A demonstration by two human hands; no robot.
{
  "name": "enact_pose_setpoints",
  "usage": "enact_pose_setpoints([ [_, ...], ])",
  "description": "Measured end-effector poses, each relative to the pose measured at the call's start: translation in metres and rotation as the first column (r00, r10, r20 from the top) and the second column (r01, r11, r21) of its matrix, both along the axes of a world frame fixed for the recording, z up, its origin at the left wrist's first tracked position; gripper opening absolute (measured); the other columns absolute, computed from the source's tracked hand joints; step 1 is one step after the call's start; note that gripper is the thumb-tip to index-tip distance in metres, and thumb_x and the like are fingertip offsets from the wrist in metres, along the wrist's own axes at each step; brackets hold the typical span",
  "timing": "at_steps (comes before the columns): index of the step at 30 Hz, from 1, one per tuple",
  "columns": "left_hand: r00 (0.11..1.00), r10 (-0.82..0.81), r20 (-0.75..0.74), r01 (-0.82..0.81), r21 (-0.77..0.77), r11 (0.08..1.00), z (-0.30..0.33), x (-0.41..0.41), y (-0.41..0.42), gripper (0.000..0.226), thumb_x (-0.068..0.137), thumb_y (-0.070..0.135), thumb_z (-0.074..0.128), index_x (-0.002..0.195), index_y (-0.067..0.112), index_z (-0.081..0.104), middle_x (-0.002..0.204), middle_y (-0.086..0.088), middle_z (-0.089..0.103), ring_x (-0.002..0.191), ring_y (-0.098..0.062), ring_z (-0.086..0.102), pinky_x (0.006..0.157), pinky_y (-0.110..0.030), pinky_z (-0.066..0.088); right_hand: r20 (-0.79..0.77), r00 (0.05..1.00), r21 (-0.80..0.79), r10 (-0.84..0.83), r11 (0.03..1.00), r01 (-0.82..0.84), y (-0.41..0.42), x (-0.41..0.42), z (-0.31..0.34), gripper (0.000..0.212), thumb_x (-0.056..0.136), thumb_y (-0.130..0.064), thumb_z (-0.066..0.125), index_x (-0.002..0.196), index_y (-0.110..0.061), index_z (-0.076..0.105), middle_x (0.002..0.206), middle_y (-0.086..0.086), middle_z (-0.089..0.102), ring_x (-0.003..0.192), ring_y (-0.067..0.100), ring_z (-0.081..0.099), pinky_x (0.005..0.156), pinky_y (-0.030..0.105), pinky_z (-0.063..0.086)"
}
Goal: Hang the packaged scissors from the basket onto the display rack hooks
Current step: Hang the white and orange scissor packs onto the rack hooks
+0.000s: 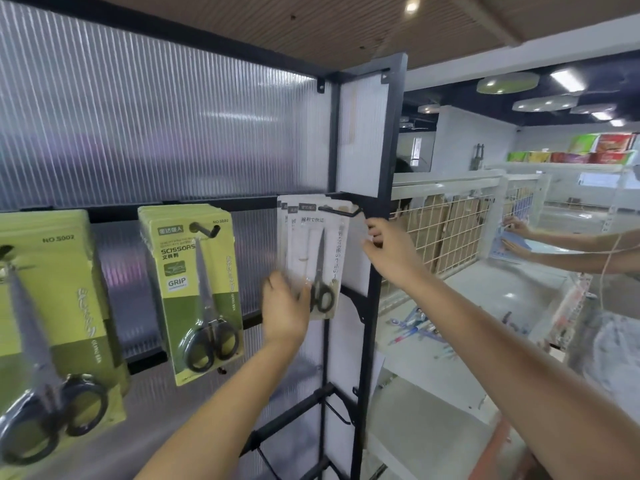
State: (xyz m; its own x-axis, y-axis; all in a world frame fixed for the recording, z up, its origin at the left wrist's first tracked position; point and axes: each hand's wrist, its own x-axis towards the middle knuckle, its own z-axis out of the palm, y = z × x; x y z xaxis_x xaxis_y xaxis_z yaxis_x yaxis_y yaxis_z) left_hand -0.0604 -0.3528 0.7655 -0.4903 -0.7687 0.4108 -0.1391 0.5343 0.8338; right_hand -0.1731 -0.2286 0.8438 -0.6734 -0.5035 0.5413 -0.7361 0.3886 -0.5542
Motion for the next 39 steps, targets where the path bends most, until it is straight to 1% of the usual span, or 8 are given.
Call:
enact_pose_setpoints([
  [4, 0.998, 0.03, 0.061, -0.012, -0.275, 0.961, -0.013, 0.017, 0.029, 0.034, 0.085, 0.006, 0.062, 0.114, -0.007, 0.052, 0.118, -0.024, 0.049, 0.109, -0.039, 0.047, 0.092, -0.041, 0.039, 0.002, 0.997, 0.086, -0.082, 0.993, 0.081, 0.047, 0.026, -0.024, 0.041, 0.096, -0.02, 0.049, 0.135, -0.009, 0.047, 0.13, 0.01, 0.054, 0.115, 0.022, 0.054, 0.097, 0.033, 0.043],
  [8, 0.973, -0.148, 0.175, 0.206, -0.382, 0.901, -0.023, 0.035, 0.078, 0.036, 0.088, 0.009, 0.059, 0.121, -0.005, 0.052, 0.126, -0.021, 0.051, 0.118, -0.036, 0.045, 0.099, -0.038, 0.035, -0.025, 0.987, 0.169, -0.157, 0.973, 0.159, 0.11, 0.057, -0.051, 0.042, 0.096, -0.018, 0.046, 0.137, -0.007, 0.045, 0.136, 0.012, 0.049, 0.119, 0.026, 0.051, 0.099, 0.031, 0.037],
  [15, 0.812, -0.445, 0.378, 0.563, -0.304, 0.769, -0.082, 0.049, 0.208, 0.045, 0.095, 0.021, 0.05, 0.135, 0.0, 0.043, 0.14, -0.016, 0.043, 0.129, -0.03, 0.039, 0.105, -0.032, 0.027, -0.011, 0.939, 0.259, -0.343, 0.906, 0.334, 0.238, 0.11, -0.131, 0.041, 0.094, -0.016, 0.049, 0.134, -0.005, 0.048, 0.131, 0.016, 0.052, 0.118, 0.032, 0.052, 0.094, 0.035, 0.039],
  [20, 0.58, -0.588, 0.563, 0.769, -0.141, 0.623, -0.165, 0.069, 0.278, 0.043, 0.097, 0.025, 0.046, 0.134, 0.003, 0.044, 0.136, -0.013, 0.046, 0.126, -0.027, 0.041, 0.101, -0.031, 0.03, 0.15, 0.853, 0.367, -0.5, 0.829, 0.422, 0.313, 0.151, -0.225, 0.039, 0.094, -0.019, 0.046, 0.131, -0.007, 0.05, 0.129, 0.015, 0.053, 0.106, 0.035, 0.057, 0.087, 0.036, 0.044],
  [27, 0.233, -0.65, 0.723, 0.842, 0.184, 0.507, -0.315, 0.1, 0.311, 0.034, 0.098, 0.028, 0.044, 0.126, 0.008, 0.049, 0.127, -0.007, 0.051, 0.115, -0.024, 0.049, 0.09, -0.032, 0.041, 0.435, 0.632, 0.51, -0.641, 0.754, 0.414, 0.359, 0.217, -0.389, 0.038, 0.097, -0.021, 0.044, 0.132, -0.007, 0.047, 0.128, 0.011, 0.053, 0.115, 0.027, 0.052, 0.09, 0.031, 0.039],
  [33, -0.005, -0.589, 0.808, 0.787, 0.366, 0.496, -0.462, 0.132, 0.285, 0.014, 0.099, 0.027, 0.043, 0.101, 0.014, 0.049, 0.098, 0.003, 0.048, 0.098, -0.017, 0.052, 0.071, -0.024, 0.037, 0.657, 0.275, 0.602, -0.702, 0.708, 0.37, 0.347, 0.281, -0.541, 0.032, 0.098, -0.018, 0.041, 0.127, -0.008, 0.05, 0.124, 0.006, 0.053, 0.115, 0.021, 0.051, 0.091, 0.028, 0.04],
  [36, -0.122, -0.553, 0.824, 0.75, 0.441, 0.492, -0.526, 0.148, 0.264, 0.015, 0.098, 0.025, 0.045, 0.106, 0.014, 0.052, 0.104, 0.003, 0.053, 0.099, -0.016, 0.054, 0.077, -0.025, 0.043, 0.704, 0.106, 0.645, -0.702, 0.695, 0.317, 0.335, 0.312, -0.607, 0.024, 0.097, -0.019, 0.043, 0.117, -0.013, 0.054, 0.115, 0.005, 0.056, 0.097, 0.018, 0.055, 0.083, 0.033, 0.047],
  [39, -0.207, -0.529, 0.823, 0.707, 0.499, 0.501, -0.579, 0.156, 0.246, 0.022, 0.096, 0.021, 0.046, 0.115, 0.012, 0.054, 0.115, -0.005, 0.056, 0.104, -0.02, 0.054, 0.082, -0.027, 0.042, 0.724, 0.066, 0.656, -0.687, 0.715, 0.243, 0.328, 0.325, -0.654, 0.031, 0.096, -0.019, 0.045, 0.126, -0.018, 0.052, 0.12, 0.0, 0.055, 0.102, 0.017, 0.055, 0.085, 0.032, 0.047],
])
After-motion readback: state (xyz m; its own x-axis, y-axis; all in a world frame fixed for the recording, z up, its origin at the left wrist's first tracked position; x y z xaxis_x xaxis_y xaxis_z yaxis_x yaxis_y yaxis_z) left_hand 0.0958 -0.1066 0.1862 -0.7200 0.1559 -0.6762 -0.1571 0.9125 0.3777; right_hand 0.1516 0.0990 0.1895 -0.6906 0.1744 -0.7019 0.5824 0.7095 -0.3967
